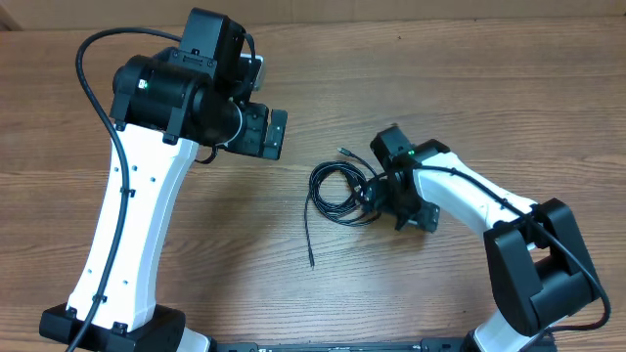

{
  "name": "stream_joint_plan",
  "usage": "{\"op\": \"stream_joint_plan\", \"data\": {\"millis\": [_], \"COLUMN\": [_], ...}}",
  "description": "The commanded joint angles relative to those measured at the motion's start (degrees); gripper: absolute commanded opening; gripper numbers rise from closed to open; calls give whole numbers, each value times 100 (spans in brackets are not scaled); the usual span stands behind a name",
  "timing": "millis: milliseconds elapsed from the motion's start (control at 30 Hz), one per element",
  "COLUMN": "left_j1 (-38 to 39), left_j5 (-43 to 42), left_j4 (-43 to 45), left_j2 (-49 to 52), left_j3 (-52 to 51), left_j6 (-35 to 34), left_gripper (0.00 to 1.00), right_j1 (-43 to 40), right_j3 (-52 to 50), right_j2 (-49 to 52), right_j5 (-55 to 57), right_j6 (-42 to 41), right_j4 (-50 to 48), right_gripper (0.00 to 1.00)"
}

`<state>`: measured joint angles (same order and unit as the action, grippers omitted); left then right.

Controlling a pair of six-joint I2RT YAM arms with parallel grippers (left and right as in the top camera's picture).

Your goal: Untangle cables

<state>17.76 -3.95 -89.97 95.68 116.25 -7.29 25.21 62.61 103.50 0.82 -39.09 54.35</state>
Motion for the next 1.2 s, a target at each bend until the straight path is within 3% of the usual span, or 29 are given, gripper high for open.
{"op": "stream_joint_plan", "data": {"millis": [0, 67, 167, 200, 233, 267, 300, 333, 500, 833, 1000, 1167], "left_j1": [0, 0, 0, 0, 0, 0, 0, 2, 0, -13, -39, -87], "left_j5": [76, 74, 74, 74, 74, 76, 76, 74, 68, -321, -887, -1029], "left_j4": [-52, -48, -48, -50, -52, -57, -63, -66, -2, 293, 273, 120], "left_j2": [-20, -20, -20, -20, -20, -20, -20, -20, -20, -17, 63, 420], "left_j3": [66, 66, 66, 66, 66, 66, 66, 66, 66, 66, 44, -219], "left_j6": [109, 109, 107, 107, 107, 109, 109, 109, 83, 101, 743, 223], "left_gripper": [100, 100, 100, 99, 100, 100, 100, 100, 100, 100, 100, 100], "right_j1": [-15, -15, -15, -15, -15, -15, -15, -15, -17, -20, -20, -22], "right_j3": [-459, -566, -566, -566, -564, -564, -564, -564, -474, 1875, 2669, 2824], "right_j2": [4, 4, 4, 4, 4, 4, 4, 4, 2, -461, -649, -872], "right_j5": [166, 168, 170, 170, 170, 168, 168, 168, 168, 1071, 1078, 1123], "right_j6": [-516, -656, -656, -654, -654, -654, -654, -651, -487, -157, 22, 20], "right_j4": [-155, -181, -210, -227, -243, -251, -260, -267, -227, 1453, 1921, 2107], "right_gripper": [100, 100, 84, 72, 46, 29, 14, 5, 3, 4, 4, 4]}}
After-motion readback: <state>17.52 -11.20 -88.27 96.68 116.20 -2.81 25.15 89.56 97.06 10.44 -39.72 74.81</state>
